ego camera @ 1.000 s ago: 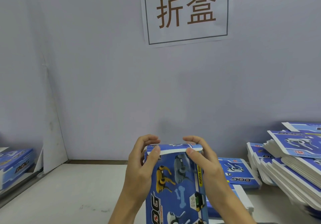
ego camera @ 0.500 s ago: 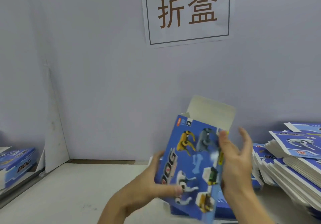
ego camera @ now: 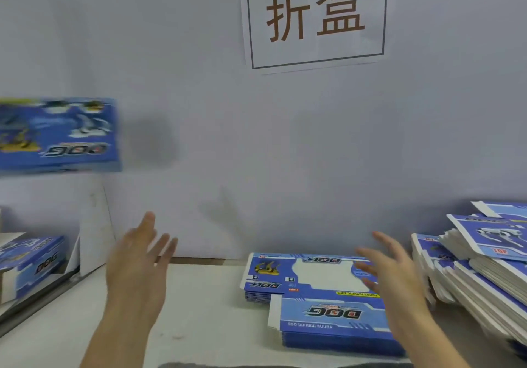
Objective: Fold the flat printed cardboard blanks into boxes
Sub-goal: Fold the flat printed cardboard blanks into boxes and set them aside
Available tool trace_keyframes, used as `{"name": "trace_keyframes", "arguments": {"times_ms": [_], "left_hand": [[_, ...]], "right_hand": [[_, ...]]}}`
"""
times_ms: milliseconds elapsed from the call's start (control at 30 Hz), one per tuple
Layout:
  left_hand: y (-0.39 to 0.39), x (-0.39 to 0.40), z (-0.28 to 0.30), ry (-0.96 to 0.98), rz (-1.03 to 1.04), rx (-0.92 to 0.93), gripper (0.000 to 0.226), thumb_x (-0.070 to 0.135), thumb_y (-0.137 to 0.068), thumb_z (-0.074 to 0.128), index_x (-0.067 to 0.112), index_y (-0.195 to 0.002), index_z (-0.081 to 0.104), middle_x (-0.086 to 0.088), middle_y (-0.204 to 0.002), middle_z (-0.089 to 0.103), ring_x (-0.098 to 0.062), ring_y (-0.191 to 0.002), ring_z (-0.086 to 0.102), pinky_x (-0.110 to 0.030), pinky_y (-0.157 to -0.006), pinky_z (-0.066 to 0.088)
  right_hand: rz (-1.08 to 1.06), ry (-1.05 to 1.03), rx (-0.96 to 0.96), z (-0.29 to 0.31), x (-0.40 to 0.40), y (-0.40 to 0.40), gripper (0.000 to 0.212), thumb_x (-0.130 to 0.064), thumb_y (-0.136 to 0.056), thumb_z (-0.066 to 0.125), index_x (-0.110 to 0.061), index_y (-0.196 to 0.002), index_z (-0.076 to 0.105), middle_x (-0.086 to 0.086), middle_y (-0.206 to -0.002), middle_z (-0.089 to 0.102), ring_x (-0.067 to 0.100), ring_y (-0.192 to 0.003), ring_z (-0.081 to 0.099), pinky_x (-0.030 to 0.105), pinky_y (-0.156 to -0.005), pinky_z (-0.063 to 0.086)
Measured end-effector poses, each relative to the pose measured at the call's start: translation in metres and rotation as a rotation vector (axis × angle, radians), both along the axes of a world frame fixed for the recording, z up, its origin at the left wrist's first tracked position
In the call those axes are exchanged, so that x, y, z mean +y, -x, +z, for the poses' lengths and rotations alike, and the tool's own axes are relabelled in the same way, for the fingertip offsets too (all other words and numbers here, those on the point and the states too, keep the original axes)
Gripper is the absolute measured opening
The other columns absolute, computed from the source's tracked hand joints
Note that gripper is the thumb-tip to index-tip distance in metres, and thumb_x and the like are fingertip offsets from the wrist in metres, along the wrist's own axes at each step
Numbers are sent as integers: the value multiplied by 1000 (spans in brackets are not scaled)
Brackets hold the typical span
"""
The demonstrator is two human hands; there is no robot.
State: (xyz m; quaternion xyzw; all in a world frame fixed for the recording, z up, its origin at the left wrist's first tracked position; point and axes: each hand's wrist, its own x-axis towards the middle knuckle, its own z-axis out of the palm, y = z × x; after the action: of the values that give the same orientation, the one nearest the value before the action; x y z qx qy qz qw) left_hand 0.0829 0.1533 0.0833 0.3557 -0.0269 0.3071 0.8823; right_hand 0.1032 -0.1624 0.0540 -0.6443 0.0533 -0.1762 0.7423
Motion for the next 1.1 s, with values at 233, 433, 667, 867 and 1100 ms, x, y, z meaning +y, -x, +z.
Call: {"name": "trace_keyframes", "arguments": {"times_ms": [233, 433, 667, 867, 1100], "left_hand": [[-11, -54, -13, -566, -36, 294, 24, 15, -93, 68, 17, -117, 63, -8, -109, 73, -23, -98, 70, -33, -72, 53], [-9, -70, -24, -1070, -150, 405, 19, 33, -95, 67, 35, -113, 62, 9, -105, 73, 0, -84, 71, -25, -72, 59], [-11, -75, -25, -1039, -52, 348, 10, 27, -97, 64, 31, -106, 67, 8, -101, 74, -1, -90, 70, -21, -68, 56], [-13, -70, -18, -755, 370, 249, 15, 12, -99, 58, 25, -102, 65, 8, -104, 67, -14, -100, 64, -35, -80, 56], [0, -90, 2, -604, 69, 93, 58, 60, -76, 56, 31, -126, 53, 15, -116, 68, -3, -106, 66, -23, -78, 57]], "right_hand": [[581, 1073, 359, -11, 13, 9, 77, -48, -77, 81, -50, -142, 40, -28, -143, 32, 12, -141, 35, 34, -114, 33], [426, 1314, 355, -14, 21, 1, 56, -29, -86, 75, -46, -136, 56, -8, -146, 49, 16, -126, 50, 26, -101, 46], [393, 1268, 192, -4, 12, 6, 38, -29, -97, 63, -46, -130, 60, -8, -136, 55, 16, -120, 52, 27, -98, 46], [-153, 1178, -294, 31, 7, 13, 36, -11, -99, 46, -35, -115, 69, -4, -85, 72, 30, -76, 61, 41, -67, 50], [-4, 414, -770, 69, 32, 38, 28, -13, -104, 48, -15, -77, 54, -26, -62, 59, -5, -51, 54, 5, -45, 36]]}}
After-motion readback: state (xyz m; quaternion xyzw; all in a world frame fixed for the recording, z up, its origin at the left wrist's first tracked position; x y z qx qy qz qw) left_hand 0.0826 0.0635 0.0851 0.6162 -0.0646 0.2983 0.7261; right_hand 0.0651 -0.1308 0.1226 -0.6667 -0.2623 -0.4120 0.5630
